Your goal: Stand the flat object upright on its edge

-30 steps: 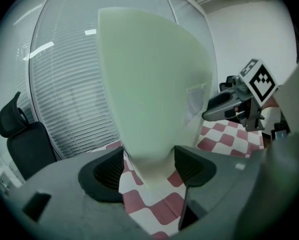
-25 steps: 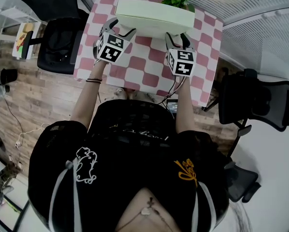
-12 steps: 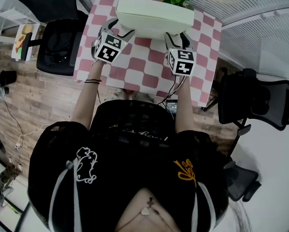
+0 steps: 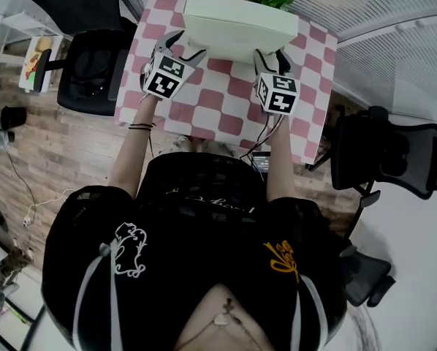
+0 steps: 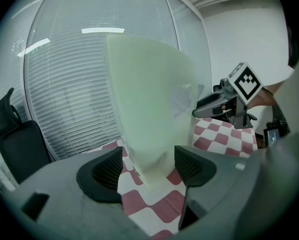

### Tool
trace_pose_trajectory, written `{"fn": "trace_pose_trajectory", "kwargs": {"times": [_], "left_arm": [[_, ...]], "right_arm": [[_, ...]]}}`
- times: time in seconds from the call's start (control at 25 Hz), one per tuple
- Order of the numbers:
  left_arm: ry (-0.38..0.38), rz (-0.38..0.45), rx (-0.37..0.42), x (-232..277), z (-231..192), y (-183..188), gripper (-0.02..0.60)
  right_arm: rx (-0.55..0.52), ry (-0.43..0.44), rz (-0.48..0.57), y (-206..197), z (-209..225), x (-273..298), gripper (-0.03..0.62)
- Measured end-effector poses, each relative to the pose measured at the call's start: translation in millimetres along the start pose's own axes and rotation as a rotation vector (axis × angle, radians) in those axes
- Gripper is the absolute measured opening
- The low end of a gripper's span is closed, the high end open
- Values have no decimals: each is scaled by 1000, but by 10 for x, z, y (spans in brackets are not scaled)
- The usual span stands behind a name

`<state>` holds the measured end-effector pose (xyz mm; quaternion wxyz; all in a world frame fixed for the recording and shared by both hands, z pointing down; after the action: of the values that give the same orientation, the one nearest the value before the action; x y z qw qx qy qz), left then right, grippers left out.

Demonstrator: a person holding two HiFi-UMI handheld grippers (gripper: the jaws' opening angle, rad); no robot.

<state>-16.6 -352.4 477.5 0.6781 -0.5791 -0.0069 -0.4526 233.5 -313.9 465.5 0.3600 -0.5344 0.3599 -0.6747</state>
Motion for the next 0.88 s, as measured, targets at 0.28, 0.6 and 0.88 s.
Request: {"fn": "trace_pose_trajectory", "kwargs": {"times": [0.28,0.6,0.88], "left_arm": [[-5,17,-25,-214,56,-32,327],[-22,32,-45,-363,162,-97,327],[-50,83,-59,-547,272,-80,327]], "right_arm": [[-3,-17,-8,0,-9,12,242],[18,-52,-3,-32,-2,-37,242],[71,-56,36,-47,-86,-266,235]]}}
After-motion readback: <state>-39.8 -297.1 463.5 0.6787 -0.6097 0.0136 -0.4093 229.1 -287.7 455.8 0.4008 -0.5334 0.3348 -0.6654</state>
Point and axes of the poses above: the fingertips, and each gripper's own axes: x forward along the fingers, z to its right, y out of its top, the point moved 8 cm from there along -x, backward along the fingers, and after that the axes turned 15 degrees about x, right-handed, at the moved point
